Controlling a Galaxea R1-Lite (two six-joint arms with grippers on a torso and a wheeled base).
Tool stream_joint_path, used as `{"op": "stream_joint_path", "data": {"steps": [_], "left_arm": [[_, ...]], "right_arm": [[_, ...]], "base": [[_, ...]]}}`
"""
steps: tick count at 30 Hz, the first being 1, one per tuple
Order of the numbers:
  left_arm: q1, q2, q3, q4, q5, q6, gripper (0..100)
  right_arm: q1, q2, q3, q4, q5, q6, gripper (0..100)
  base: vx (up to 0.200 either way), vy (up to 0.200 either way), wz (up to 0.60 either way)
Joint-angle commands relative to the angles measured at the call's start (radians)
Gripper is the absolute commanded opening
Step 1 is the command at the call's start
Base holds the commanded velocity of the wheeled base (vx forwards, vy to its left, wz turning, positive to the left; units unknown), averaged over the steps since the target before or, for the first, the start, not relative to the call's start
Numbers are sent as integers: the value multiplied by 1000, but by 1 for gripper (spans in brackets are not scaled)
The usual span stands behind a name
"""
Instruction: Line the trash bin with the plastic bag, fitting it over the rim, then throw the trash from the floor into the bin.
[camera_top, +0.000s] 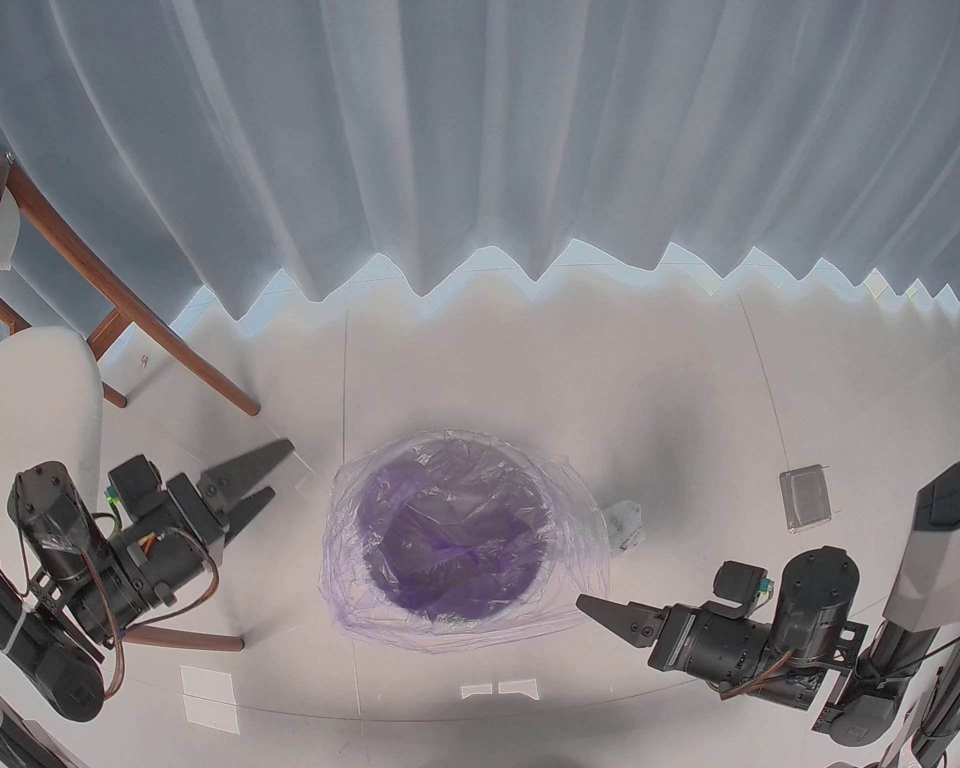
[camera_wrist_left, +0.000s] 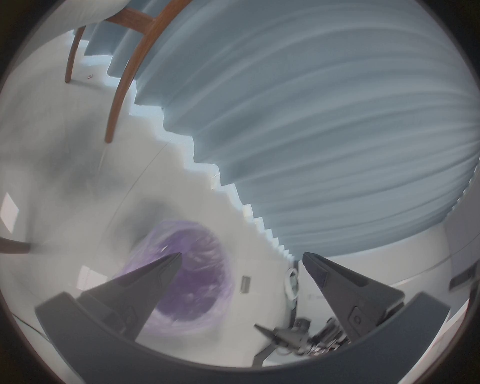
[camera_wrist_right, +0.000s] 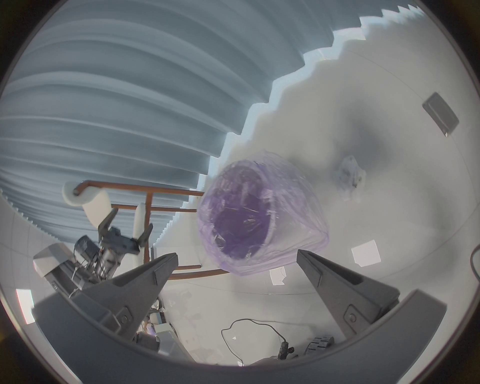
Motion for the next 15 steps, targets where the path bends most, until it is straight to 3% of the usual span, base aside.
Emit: {"op": "stream_joint_path", "data": {"steps": [1,3,8,15], "left_arm": [[43,5,-73,-1,-26,-19,100],[43,32,-78,-1,-28,-1,100],[43,273,-109,-1,-21,215,100],[36,371,-135,-1,-24,247,100]], "right_arm": [[28,-101,37,-17,-3,-57,100],[34,-101,42,-17,-1,-56,100],[75,-115,67,-18,-4,-56,100],[90,-147,70,-17,-4,-53,100]], "base": [[0,0,0],[0,0,0],[0,0,0],[0,0,0]]}}
